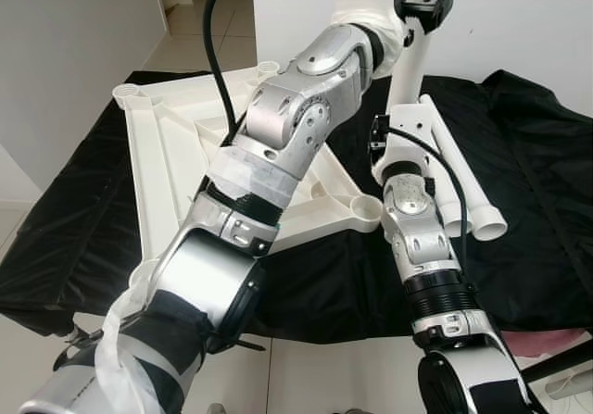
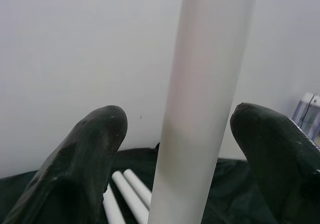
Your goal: Building children table
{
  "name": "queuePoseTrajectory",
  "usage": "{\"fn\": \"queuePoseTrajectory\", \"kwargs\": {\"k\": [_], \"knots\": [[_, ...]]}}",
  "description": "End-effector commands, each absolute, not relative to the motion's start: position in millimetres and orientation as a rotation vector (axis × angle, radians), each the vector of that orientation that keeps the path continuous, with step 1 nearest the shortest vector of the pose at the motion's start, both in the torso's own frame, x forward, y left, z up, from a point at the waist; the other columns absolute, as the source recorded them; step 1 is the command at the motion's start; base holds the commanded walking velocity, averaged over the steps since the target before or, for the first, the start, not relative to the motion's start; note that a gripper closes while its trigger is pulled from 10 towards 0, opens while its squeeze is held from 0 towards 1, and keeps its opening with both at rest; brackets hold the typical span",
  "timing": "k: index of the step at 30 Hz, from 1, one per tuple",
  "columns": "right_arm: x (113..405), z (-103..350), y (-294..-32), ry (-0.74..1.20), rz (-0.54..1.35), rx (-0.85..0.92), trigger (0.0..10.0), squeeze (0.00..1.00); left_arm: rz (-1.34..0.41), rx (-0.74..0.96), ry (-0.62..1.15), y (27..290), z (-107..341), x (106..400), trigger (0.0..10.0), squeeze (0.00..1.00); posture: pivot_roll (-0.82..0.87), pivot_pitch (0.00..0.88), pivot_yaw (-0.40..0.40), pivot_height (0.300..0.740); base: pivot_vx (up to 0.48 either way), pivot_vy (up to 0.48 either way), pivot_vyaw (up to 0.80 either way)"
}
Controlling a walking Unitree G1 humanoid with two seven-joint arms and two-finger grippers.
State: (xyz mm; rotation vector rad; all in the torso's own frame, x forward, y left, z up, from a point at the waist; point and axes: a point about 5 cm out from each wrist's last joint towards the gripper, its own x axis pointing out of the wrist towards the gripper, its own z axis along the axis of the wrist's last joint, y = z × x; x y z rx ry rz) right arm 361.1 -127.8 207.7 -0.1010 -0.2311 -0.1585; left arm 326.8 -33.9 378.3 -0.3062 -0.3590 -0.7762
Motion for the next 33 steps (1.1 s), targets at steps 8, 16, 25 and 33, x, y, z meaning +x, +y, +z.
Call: {"fn": "queuePoseTrajectory", "kwargs": {"k": [8, 16, 25, 33], "knots": [[360, 209, -133, -0.237, -0.159, -0.032, 10.0, 0.0, -0.874, -0.298, -0.461, -21, 380, 322, 10.0, 0.0, -0.08, 0.0, 0.029, 0.74, 0.0, 0.0, 0.0], [356, 205, -136, -0.252, -0.115, -0.029, 10.0, 0.0, -0.757, -0.245, -0.448, -2, 363, 333, 10.0, 0.0, -0.08, 0.0, 0.028, 0.74, 0.0, 0.0, 0.0], [351, 207, -137, -0.287, -0.107, -0.036, 10.0, 0.0, -0.609, -0.2, -0.328, 23, 326, 355, 10.0, 0.0, -0.09, 0.0, 0.044, 0.74, 0.0, 0.0, 0.0], [347, 209, -141, -0.307, -0.106, 0.057, 10.0, 0.0, -0.562, -0.174, -0.251, 36, 297, 359, 10.0, 0.0, -0.09, 0.0, 0.043, 0.74, 0.0, 0.0, 0.0]]}}
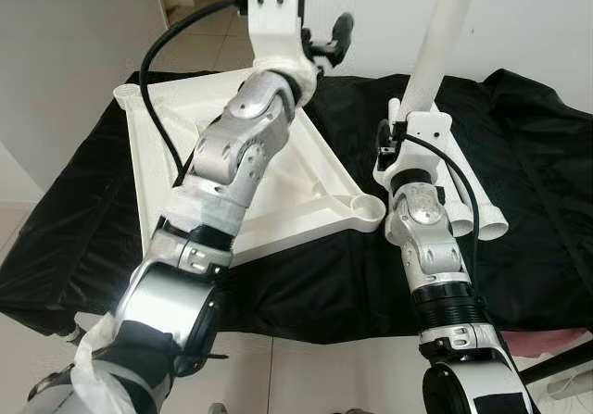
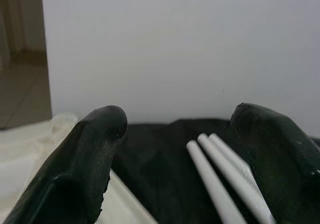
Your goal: Building children table
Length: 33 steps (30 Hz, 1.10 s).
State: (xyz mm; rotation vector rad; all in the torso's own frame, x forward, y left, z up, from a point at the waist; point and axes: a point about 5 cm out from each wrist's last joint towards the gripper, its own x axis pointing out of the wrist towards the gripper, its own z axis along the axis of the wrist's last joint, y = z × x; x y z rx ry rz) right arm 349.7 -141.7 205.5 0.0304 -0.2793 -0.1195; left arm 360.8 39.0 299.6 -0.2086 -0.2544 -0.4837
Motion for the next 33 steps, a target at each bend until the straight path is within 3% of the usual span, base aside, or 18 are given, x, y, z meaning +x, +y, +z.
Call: {"fn": "queuePoseTrajectory", "kwargs": {"k": [1, 7, 15, 33], "knots": [[347, 209, -141, -0.307, -0.106, 0.057, 10.0, 0.0, -0.562, -0.174, -0.251, 36, 297, 359, 10.0, 0.0, -0.09, 0.0, 0.043, 0.74, 0.0, 0.0, 0.0], [343, 204, -138, -0.274, -0.059, 0.048, 10.0, 0.0, -0.5, -0.227, -0.191, 47, 282, 363, 10.0, 0.0, -0.08, 0.0, 0.033, 0.74, 0.0, 0.0, 0.0], [338, 192, -140, -0.247, -0.004, 0.048, 10.0, 0.0, -0.469, -0.151, -0.195, 60, 261, 358, 10.0, 0.0, -0.07, 0.0, 0.011, 0.74, 0.0, 0.0, 0.0], [343, 170, -141, -0.213, 0.081, -0.026, 10.0, 0.0, -0.632, -0.004, -0.164, 53, 224, 334, 10.0, 0.0, -0.06, 0.0, 0.015, 0.74, 0.0, 0.0, 0.0]]}}
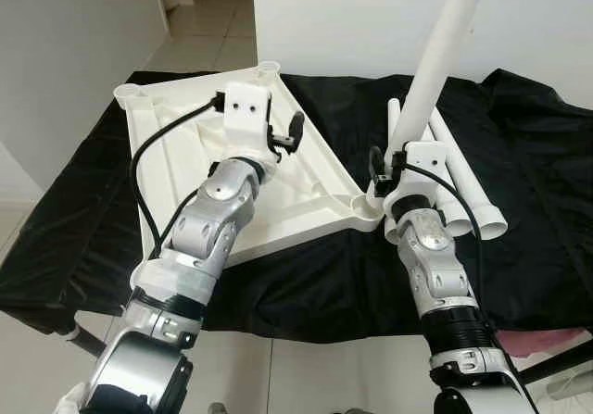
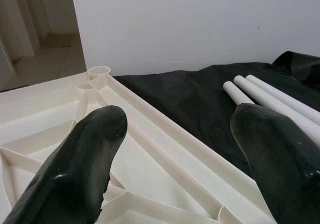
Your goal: Building children table
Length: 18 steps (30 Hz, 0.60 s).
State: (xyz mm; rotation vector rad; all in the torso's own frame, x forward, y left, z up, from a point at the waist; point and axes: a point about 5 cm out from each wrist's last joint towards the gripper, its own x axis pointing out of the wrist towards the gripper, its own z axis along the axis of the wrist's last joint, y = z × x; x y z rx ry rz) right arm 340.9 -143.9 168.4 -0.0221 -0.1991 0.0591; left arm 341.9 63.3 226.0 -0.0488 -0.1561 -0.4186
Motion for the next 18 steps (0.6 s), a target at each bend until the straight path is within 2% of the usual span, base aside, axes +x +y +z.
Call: {"fn": "queuePoseTrajectory", "kwargs": {"k": [1, 9, 12, 18], "knots": [[344, 168, -141, -0.203, 0.091, -0.018, 10.0, 0.0, -0.633, 0.004, -0.155, 52, 221, 333, 10.0, 0.0, -0.06, 0.0, 0.015, 0.74, 0.0, 0.0, 0.0], [348, 155, -134, -0.166, 0.16, -0.04, 10.0, 0.0, -0.721, 0.012, -0.122, 42, 213, 322, 10.0, 0.0, -0.05, 0.0, 0.017, 0.74, 0.0, 0.0, 0.0], [347, 147, -128, -0.16, 0.214, -0.093, 10.0, 0.0, -0.793, 0.077, -0.118, 37, 204, 311, 10.0, 0.0, -0.05, 0.0, 0.016, 0.74, 0.0, 0.0, 0.0], [345, 140, -127, -0.153, 0.255, -0.146, 10.0, 0.0, -0.82, 0.111, -0.101, 37, 198, 304, 10.0, 0.0, -0.04, 0.0, 0.017, 0.74, 0.0, 0.0, 0.0]]}}
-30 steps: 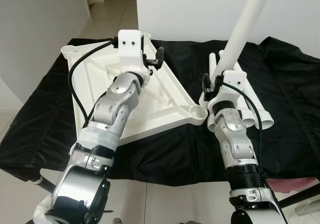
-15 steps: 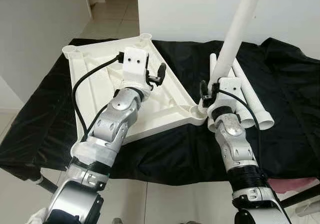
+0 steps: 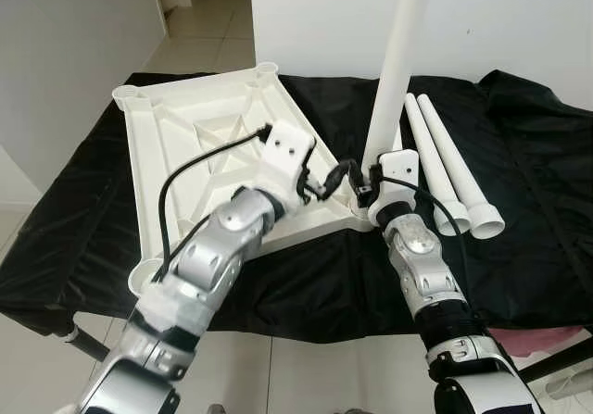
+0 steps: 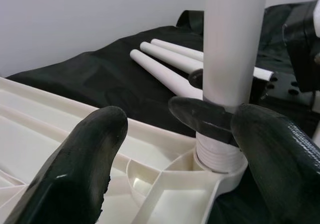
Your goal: Building children table
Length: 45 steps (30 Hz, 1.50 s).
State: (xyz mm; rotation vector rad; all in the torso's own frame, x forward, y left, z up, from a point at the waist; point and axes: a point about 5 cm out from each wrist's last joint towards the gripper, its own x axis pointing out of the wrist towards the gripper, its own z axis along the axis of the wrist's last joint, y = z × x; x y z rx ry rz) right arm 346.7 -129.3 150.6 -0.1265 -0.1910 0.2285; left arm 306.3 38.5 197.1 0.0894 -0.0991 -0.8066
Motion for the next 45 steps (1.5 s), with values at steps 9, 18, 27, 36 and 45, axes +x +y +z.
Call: {"fn": "queuePoseTrajectory", "kwargs": {"k": [9, 18, 27, 36, 45], "knots": [[340, 124, -133, -0.124, 0.346, -0.255, 10.0, 0.0, -0.846, 0.159, -0.1, 39, 196, 302, 10.0, 0.0, -0.04, 0.0, 0.022, 0.74, 0.0, 0.0, 0.0], [341, 120, -132, -0.12, 0.365, -0.262, 10.0, 0.0, -0.85, 0.18, -0.108, 39, 198, 301, 10.0, 0.0, -0.04, 0.0, 0.028, 0.74, 0.0, 0.0, 0.0], [345, 115, -134, -0.076, 0.321, -0.079, 10.0, 0.0, -0.845, 0.19, -0.115, 39, 199, 302, 10.0, 0.0, -0.04, 0.0, 0.027, 0.74, 0.0, 0.0, 0.0], [348, 112, -143, -0.037, 0.264, 0.023, 10.0, 0.0, -0.835, 0.196, -0.118, 39, 201, 302, 10.0, 0.0, -0.04, 0.0, 0.028, 0.74, 0.0, 0.0, 0.0], [347, 105, -145, -0.014, 0.238, 0.04, 10.0, 0.0, -0.829, 0.2, -0.117, 40, 202, 302, 10.0, 0.0, -0.04, 0.0, 0.031, 0.74, 0.0, 0.0, 0.0]]}}
